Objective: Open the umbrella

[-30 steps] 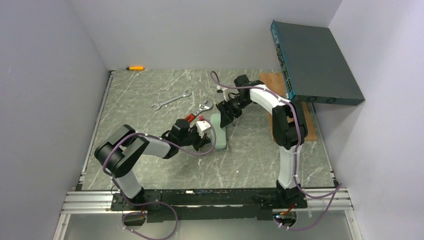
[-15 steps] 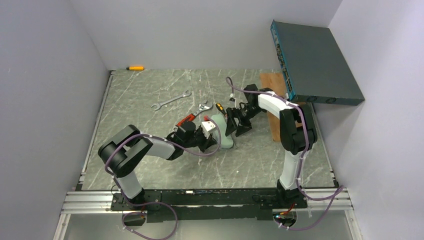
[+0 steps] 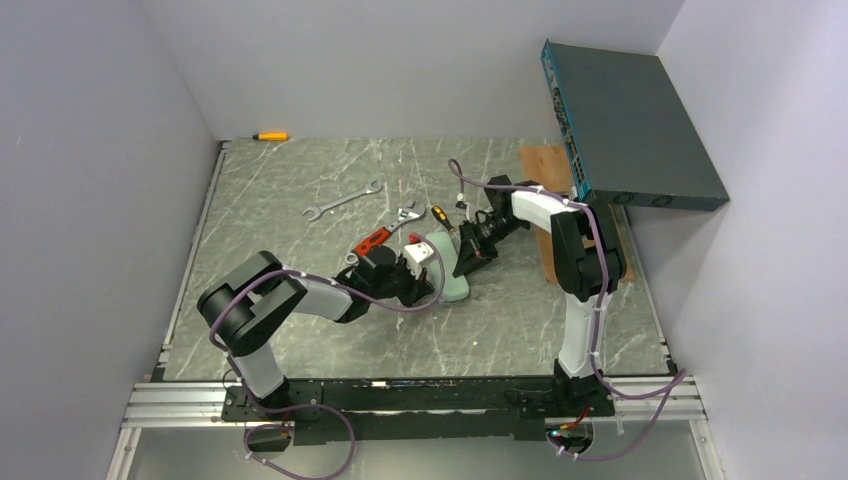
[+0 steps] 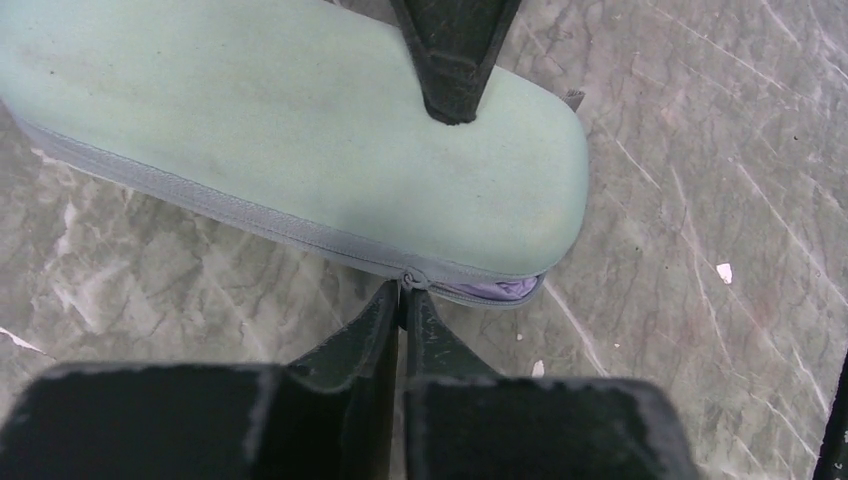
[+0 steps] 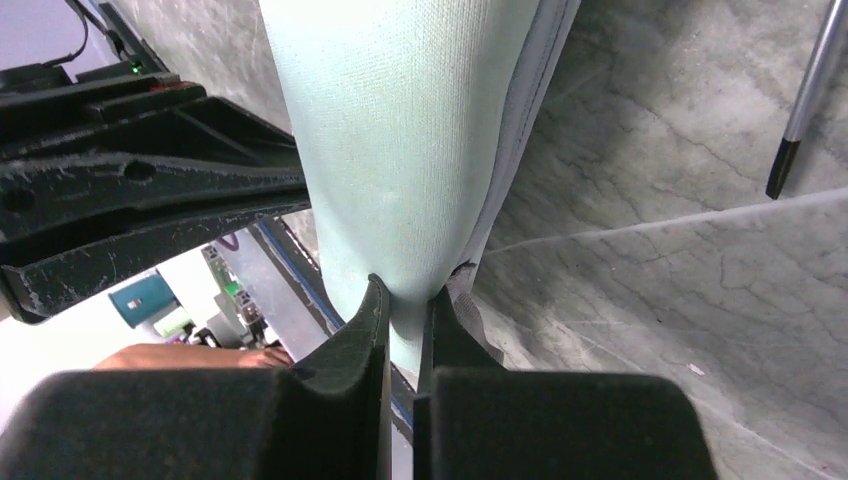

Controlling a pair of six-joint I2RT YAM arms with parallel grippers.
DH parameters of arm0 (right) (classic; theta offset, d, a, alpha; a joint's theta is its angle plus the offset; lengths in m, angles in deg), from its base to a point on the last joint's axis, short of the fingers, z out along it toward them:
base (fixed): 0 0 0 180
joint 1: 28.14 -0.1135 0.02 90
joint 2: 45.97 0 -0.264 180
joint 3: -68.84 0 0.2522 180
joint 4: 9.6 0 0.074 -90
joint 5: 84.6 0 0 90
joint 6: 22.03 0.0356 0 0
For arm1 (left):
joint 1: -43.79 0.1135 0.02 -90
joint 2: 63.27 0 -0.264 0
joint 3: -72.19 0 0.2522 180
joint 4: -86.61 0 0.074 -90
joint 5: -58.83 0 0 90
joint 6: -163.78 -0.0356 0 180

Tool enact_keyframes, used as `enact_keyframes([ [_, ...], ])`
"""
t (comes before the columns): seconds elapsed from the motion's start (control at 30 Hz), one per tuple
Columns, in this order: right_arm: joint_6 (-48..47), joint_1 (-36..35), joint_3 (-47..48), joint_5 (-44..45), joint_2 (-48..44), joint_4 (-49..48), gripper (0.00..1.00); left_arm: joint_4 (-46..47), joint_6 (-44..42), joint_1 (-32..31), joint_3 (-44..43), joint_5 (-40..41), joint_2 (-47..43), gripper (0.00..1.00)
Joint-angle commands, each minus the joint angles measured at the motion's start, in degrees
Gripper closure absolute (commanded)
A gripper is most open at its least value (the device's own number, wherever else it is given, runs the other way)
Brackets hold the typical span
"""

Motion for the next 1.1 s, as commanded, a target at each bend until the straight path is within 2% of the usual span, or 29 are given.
enact_keyframes([
  [0.0, -8.4, -0.8, -0.3, 8.0, 3.4, 3.0, 1.00, 0.9, 0.2, 4.2, 0.2, 4.5, -1.6, 0.86],
  [0.2, -10.2, -0.7, 1.6, 8.0, 4.1, 3.5, 1.00, 8.4, -7.8, 6.0, 3.1, -7.6, -1.9, 0.52],
  [0.4, -11.9, -0.8, 3.2, 8.9, 4.1, 3.9, 1.00, 8.2, -11.6, 6.2, 3.7, -18.9, -2.1, 0.44],
  [0.7, -8.3, -3.3, 3.1, 14.1, 0.0, 1.1, 1.00, 4.8, -2.5, 6.3, -0.7, -19.7, -1.4, 0.40],
  [0.77, -6.7, -3.4, 3.5, 13.8, 0.9, 2.5, 1.00, 6.6, -2.8, 5.7, 0.8, -17.1, -2.7, 0.41],
  [0.9, -5.7, -3.5, 4.5, 11.9, 2.7, 4.9, 1.00, 11.6, -13.9, 3.0, 4.9, -14.0, -6.4, 0.46],
  [0.97, -6.0, -3.5, 4.2, 12.3, 2.4, 4.2, 1.00, 11.8, -19.8, 2.2, 5.4, -12.9, -7.0, 0.52],
  [1.07, -6.7, -3.6, 4.5, 12.7, 2.7, 4.9, 1.00, 11.7, -29.0, 1.4, 5.7, -13.2, -7.5, 0.55],
])
